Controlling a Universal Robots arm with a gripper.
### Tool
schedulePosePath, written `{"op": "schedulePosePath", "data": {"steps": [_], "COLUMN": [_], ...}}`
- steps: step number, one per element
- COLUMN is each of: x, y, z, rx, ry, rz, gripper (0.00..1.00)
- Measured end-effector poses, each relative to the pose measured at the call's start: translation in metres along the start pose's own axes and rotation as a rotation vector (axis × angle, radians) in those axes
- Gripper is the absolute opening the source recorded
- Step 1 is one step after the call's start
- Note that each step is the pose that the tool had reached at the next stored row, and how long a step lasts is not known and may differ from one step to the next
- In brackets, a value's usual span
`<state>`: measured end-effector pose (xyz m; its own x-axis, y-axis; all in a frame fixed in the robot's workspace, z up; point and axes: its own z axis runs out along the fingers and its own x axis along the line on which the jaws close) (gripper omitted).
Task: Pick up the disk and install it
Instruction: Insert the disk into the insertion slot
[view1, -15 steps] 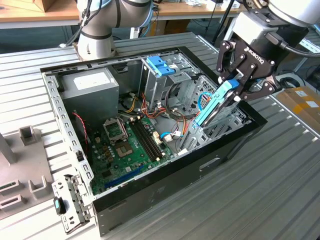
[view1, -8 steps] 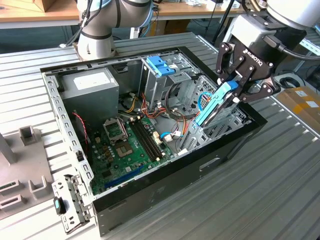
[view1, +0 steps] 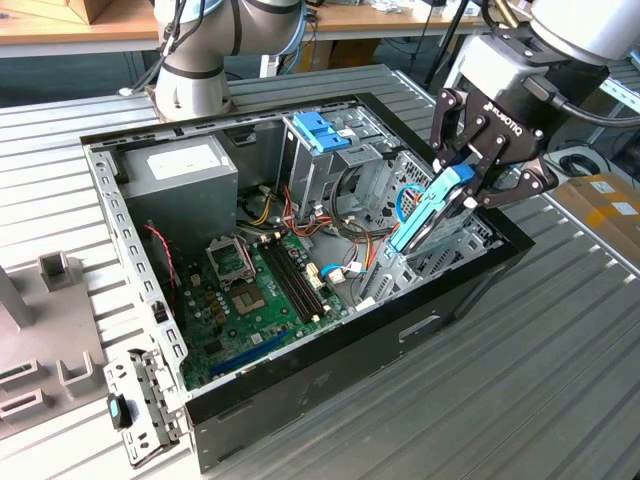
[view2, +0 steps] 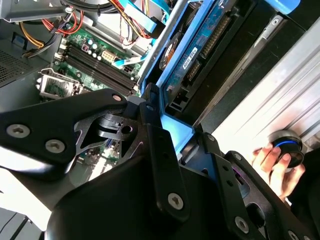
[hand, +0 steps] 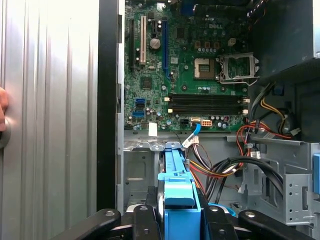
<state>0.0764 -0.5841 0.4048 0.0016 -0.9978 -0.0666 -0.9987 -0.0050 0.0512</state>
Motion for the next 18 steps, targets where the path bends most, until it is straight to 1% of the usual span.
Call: {"op": "schedulePosePath", "data": {"steps": [3,9,11,12,18], "x": [0.0001,0.0002,0.0002,0.0002,0.0002], "y": [-0.0001,-0.0001,-0.0002,-0.0002,-0.0002], "z": [0.0022,0.0026,0.0027,0.0027,0.0029], "rx": [0.0,0.0001,0.0,0.0,0.0], "ry": [-0.0002,0.0,-0.0001,-0.0001,-0.0001], "rz": [0.0,0.0,0.0,0.0,0.0], "gripper": [0.37,0.37,0.38,0.45,0.45]}}
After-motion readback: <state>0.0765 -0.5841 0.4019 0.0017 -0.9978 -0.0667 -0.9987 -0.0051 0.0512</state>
